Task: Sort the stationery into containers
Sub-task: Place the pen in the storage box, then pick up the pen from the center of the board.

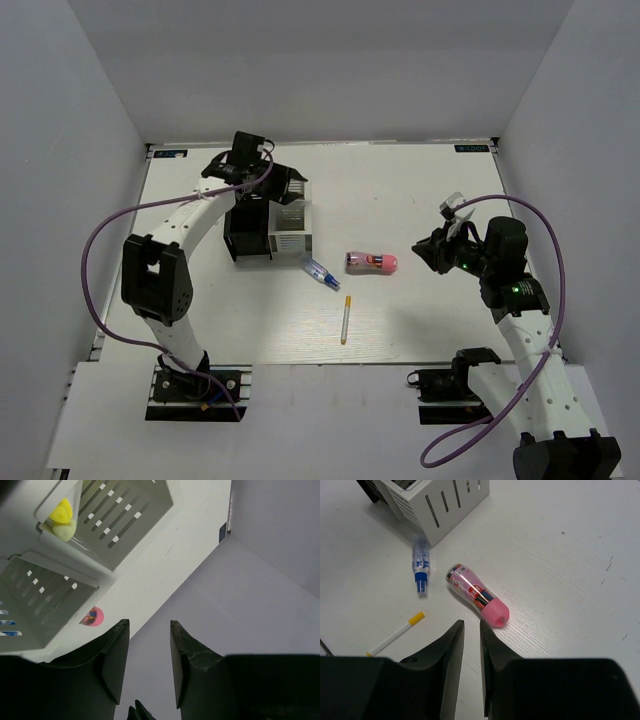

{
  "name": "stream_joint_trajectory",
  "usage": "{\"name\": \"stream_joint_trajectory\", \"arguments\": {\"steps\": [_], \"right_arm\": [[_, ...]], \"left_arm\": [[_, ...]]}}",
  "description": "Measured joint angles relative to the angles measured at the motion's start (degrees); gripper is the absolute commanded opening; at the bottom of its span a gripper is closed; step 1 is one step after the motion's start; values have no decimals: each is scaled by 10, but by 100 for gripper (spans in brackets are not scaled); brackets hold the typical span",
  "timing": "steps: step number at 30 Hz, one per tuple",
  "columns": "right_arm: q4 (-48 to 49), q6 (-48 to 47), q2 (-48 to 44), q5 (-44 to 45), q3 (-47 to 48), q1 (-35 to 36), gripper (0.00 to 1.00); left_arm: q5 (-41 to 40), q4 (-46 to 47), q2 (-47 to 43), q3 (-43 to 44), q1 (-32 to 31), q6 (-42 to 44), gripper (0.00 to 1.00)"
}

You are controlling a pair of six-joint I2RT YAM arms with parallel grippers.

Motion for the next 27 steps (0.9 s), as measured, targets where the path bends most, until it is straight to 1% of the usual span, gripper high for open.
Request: {"name": "stream_joint_trajectory", "arguments": {"steps": [1, 2, 3, 4, 5, 6, 7, 8, 9, 10, 12, 13, 15, 17, 19, 20, 24, 27], "right_arm": [[0, 0, 0, 0, 0, 0, 27], [0, 0, 0, 0, 0, -1, 33], [0, 0, 0, 0, 0, -2, 40], [-1, 0, 0, -2, 0, -2, 54], [-3, -3, 0, -6, 0, -2, 58], [-5, -12, 1, -16, 0, -2, 64], [-7, -12, 1, -18, 0, -2, 66], [-12, -19, 7, -32, 0, -2, 66], [-19, -24, 16, -51, 0, -2, 68], [-27, -27, 26, -67, 1, -1, 70], [-61, -35, 66, -101, 10, 5, 70], [-80, -40, 89, -111, 20, 11, 70], [-116, -53, 143, -118, 38, 28, 70], [-139, -64, 170, -115, 43, 53, 70], [-157, -70, 174, -108, 44, 82, 68], [-165, -72, 175, -103, 46, 96, 65], [-175, -69, 215, -78, 60, 151, 62], [-176, -52, 252, -58, 60, 183, 62]], "left_arm": [[0, -3, 1, 6, 0, 2, 56], [-1, -9, 4, 16, 1, 10, 58], [-2, -20, 9, 37, 2, 21, 62], [-3, -30, 17, 63, 2, 33, 65], [-6, -40, 25, 94, 2, 49, 72], [-10, -54, 32, 127, 2, 71, 79], [-13, -65, 36, 158, 2, 89, 79], [-17, -80, 38, 191, 1, 119, 84], [-19, -91, 37, 217, 0, 154, 85], [-22, -99, 33, 236, -2, 184, 86], [-26, -105, 12, 243, -5, 253, 88], [-26, -106, -5, 229, -8, 281, 89], [-25, -104, -59, 167, -15, 337, 90], [-23, -102, -137, 63, -25, 388, 90], [-23, -110, -210, -25, -32, 421, 90], [-23, -111, -246, -66, -37, 436, 90], [-32, -122, -389, -197, -45, 471, 93], [-37, -135, -478, -240, -46, 483, 94]]}}
